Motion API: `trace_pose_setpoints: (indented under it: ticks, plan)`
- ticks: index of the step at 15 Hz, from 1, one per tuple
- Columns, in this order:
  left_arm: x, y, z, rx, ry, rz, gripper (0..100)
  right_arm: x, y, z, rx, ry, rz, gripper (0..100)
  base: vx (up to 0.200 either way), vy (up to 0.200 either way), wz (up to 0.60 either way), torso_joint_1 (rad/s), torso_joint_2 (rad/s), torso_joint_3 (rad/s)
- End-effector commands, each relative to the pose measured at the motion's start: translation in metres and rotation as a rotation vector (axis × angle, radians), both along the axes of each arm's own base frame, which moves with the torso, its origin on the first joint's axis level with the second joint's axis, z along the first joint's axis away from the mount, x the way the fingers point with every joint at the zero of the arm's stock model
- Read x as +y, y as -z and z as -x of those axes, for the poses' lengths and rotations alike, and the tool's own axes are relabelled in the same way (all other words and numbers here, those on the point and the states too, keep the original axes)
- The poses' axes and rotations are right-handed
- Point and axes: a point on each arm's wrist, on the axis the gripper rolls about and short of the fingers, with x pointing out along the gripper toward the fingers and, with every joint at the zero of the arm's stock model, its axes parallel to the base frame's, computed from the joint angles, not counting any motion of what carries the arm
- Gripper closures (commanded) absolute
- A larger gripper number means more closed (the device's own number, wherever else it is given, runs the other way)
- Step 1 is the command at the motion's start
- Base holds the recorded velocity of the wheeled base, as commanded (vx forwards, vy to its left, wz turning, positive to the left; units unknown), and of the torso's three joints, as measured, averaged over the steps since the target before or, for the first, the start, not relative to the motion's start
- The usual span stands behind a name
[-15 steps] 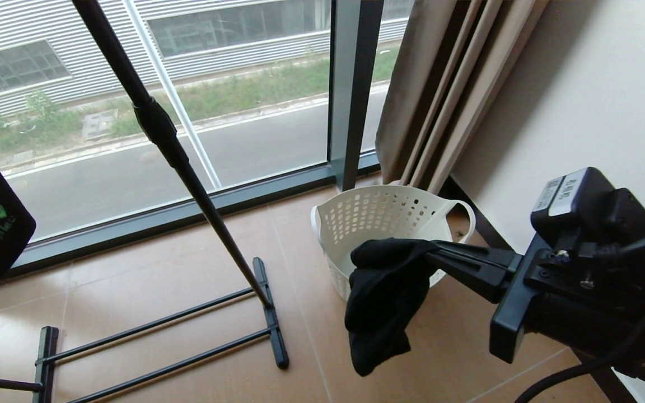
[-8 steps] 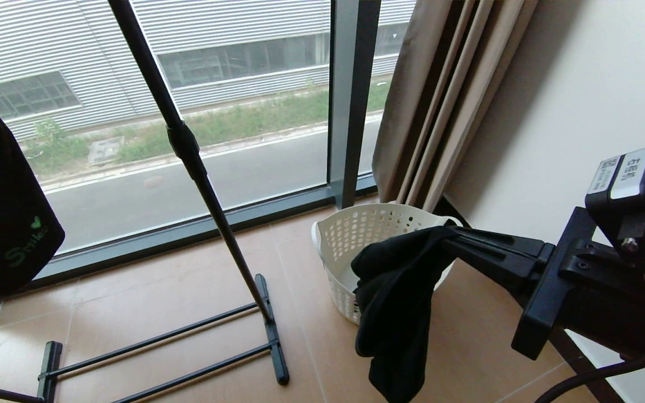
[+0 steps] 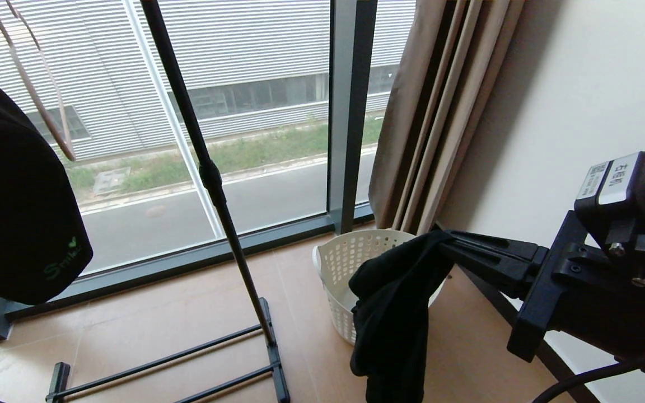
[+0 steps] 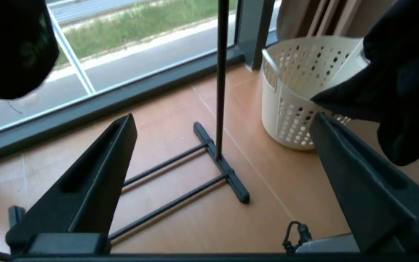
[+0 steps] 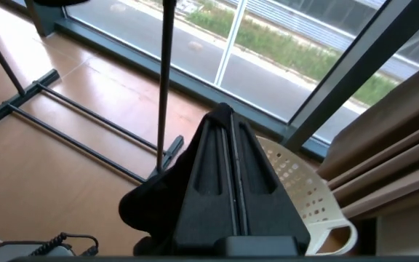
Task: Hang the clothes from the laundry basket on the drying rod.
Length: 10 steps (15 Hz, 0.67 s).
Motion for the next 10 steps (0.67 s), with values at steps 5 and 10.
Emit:
trace_pose_setpoints:
  ticks: [5,10]
  plan:
    - [0.0000,-0.0002,0.0000,0.000,0.000,0.001,0,0.0010,0.0033,-0.0007,0.008,-0.002,0.010,100,0.000,0.000,0.00,0.154,-0.46,-0.119]
    - [0.0000,-0.0002,0.0000,0.000,0.002,0.001,0,0.0011,0.0039,-0.0004,0.010,-0.003,0.013,100,0.000,0.000,0.00,0.186,-0.50,-0.117]
